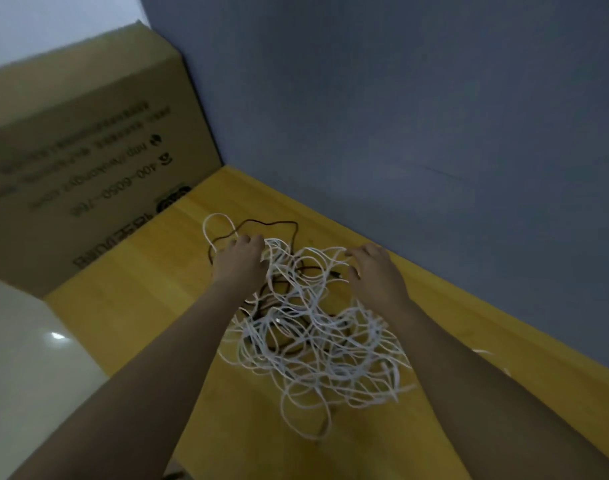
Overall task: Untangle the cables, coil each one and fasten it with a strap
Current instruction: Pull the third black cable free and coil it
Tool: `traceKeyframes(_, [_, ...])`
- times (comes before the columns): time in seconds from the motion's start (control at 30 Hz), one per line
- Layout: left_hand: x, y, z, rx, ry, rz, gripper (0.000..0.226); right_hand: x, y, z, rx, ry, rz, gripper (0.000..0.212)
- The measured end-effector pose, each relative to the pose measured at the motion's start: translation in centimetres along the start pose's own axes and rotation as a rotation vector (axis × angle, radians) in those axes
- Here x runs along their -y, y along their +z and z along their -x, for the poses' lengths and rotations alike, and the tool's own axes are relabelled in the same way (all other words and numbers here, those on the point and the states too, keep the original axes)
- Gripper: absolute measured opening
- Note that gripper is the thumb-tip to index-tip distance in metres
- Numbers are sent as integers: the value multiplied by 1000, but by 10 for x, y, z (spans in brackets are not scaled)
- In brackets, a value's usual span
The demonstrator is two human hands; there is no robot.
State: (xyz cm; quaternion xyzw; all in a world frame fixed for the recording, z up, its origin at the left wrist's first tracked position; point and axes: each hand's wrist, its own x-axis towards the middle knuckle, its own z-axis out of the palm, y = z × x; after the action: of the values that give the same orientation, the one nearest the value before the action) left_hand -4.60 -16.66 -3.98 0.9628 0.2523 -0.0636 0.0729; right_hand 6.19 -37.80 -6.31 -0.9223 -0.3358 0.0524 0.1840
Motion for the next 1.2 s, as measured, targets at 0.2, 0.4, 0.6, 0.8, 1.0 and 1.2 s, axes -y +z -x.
traceKeyframes(0.2, [71, -14, -52, 3, -45, -19, 41, 62, 32, -86, 14, -93, 33, 33])
traceKeyframes(0.4, [117, -19, -93, -52, -22, -22, 40, 107, 79, -135, 79, -144, 34, 34])
traceKeyframes(0.6, [155, 4, -160, 29, 131, 4, 38, 104, 120, -179, 138, 228, 55, 35])
traceKeyframes(0.8, [167, 39, -225, 95, 304, -7, 37, 81, 161, -218, 312, 721, 34, 36])
traceKeyframes(1.0, [133, 43, -252, 90, 588, 303, 77, 93, 137, -232, -202, 346, -646, 17])
traceKeyframes(1.2, [85, 21, -255, -94, 625, 698, 18, 87, 111, -200, -436, 258, -707, 20])
